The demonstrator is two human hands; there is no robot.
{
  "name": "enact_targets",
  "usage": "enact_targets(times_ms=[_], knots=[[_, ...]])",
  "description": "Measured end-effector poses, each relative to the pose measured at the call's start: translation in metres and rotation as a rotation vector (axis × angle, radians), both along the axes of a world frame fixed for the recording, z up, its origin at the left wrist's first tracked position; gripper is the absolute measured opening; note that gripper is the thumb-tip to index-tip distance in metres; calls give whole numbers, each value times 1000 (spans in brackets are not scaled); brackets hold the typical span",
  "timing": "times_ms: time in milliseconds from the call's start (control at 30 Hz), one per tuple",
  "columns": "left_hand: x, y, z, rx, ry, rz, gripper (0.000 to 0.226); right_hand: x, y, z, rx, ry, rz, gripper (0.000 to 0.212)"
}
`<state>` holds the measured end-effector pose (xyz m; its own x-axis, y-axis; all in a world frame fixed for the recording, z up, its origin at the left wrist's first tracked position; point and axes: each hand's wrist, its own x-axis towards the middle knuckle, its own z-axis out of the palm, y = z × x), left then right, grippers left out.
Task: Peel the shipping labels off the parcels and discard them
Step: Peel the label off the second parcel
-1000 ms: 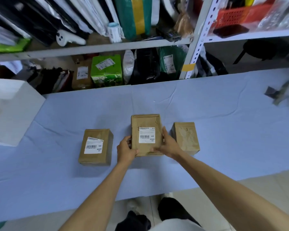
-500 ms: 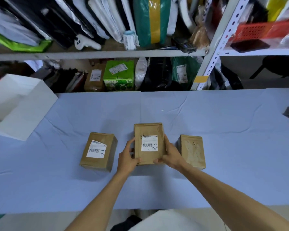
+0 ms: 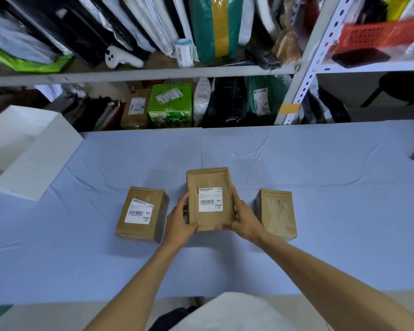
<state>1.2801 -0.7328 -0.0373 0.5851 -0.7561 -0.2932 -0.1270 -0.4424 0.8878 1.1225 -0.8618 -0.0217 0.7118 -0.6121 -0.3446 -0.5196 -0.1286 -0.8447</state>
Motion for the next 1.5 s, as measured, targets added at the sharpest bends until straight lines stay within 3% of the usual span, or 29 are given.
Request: enact_targets(times_ms=[133, 267, 400, 1033, 1500], knots=[[3, -4, 0, 8, -54, -13, 93, -3, 7, -4, 13, 23, -81, 121], [5, -5, 4, -10, -15, -23, 88, -4, 6, -2, -18, -8, -100, 100], [2, -7, 4, -21, 56, 22, 88, -4, 2, 3, -38, -28, -81, 93], [5, -16, 11, 121, 46, -114, 102, -10, 9, -4, -84, -33, -92, 99], [7, -20, 12, 133, 28, -115, 91, -9, 10, -3, -118, -5, -77, 102]])
